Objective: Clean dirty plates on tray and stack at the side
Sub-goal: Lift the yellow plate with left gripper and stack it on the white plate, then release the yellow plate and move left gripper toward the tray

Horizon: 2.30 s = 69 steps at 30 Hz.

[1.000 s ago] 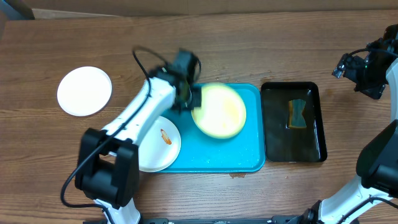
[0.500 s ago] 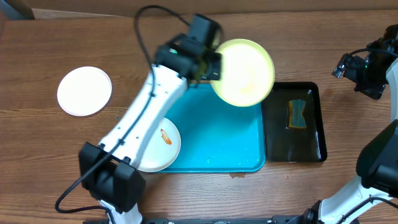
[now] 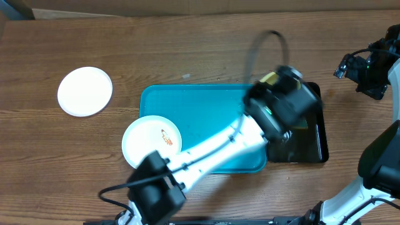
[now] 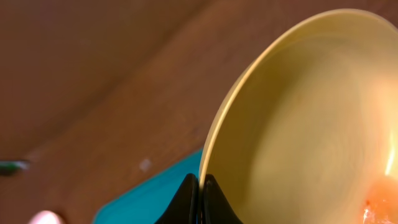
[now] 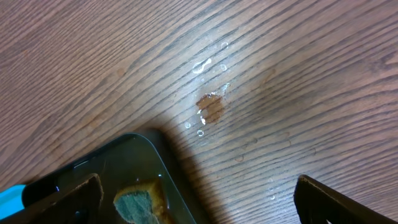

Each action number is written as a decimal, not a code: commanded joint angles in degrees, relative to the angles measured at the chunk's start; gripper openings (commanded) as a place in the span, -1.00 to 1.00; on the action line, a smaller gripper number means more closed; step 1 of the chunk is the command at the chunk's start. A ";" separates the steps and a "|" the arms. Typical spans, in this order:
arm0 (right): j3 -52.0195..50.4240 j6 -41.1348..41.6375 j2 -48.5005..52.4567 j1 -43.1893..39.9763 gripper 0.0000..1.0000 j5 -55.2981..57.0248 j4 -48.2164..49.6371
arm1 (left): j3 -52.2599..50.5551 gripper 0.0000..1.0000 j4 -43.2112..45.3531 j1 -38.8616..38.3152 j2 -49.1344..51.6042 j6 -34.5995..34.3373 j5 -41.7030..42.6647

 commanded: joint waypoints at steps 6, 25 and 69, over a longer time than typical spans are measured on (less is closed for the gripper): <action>0.76 0.24 -1.01 0.09 1.00 -0.09 0.31 | 1.25 -0.92 15.56 -9.29 0.35 18.86 -27.87; 0.76 0.24 -1.01 0.09 1.00 -0.09 0.31 | 1.25 -0.91 8.37 -4.87 0.33 5.11 -8.46; 0.76 0.24 -1.01 0.09 1.00 -0.09 0.31 | -8.74 -0.92 -16.50 96.78 -3.26 -14.75 50.97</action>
